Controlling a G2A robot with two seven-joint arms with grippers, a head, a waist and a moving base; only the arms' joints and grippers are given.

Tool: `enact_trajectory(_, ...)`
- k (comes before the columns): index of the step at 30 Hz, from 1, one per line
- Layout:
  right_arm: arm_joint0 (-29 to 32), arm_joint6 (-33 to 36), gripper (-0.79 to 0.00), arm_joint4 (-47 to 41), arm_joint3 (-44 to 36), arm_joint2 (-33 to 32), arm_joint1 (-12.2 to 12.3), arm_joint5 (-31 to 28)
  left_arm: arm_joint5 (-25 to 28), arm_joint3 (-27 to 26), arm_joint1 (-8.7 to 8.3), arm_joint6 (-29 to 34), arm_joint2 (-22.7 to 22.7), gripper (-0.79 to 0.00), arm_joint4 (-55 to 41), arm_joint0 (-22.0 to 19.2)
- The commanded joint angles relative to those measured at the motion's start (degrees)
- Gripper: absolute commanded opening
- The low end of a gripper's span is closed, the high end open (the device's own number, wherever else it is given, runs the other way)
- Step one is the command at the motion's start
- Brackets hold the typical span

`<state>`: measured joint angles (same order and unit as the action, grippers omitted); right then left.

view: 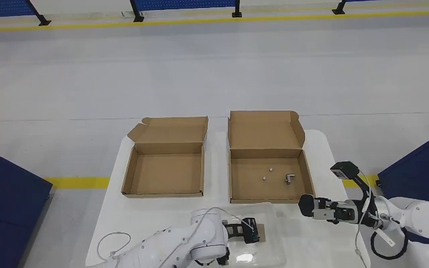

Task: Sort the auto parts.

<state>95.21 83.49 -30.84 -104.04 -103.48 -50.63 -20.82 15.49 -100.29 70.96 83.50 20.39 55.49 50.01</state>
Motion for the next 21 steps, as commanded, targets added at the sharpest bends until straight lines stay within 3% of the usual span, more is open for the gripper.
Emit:
enact_trajectory(1,0.0,0.0,0.000,0.0,0.0,0.0,0.0,0.0,-0.9,1.7,0.89,0.9,-0.8,0.000,-0.2,-0.8)
enact_trajectory(10,0.0,0.0,0.000,0.0,0.0,0.0,0.0,0.0,-0.9,2.6,1.19,0.6,-1.5,0.000,0.8,-0.6)
enact_trajectory(21,0.0,0.0,0.000,0.0,0.0,0.0,0.0,0.0,-0.7,7.0,3.72,0.2,-3.2,0.000,1.1,-2.1)
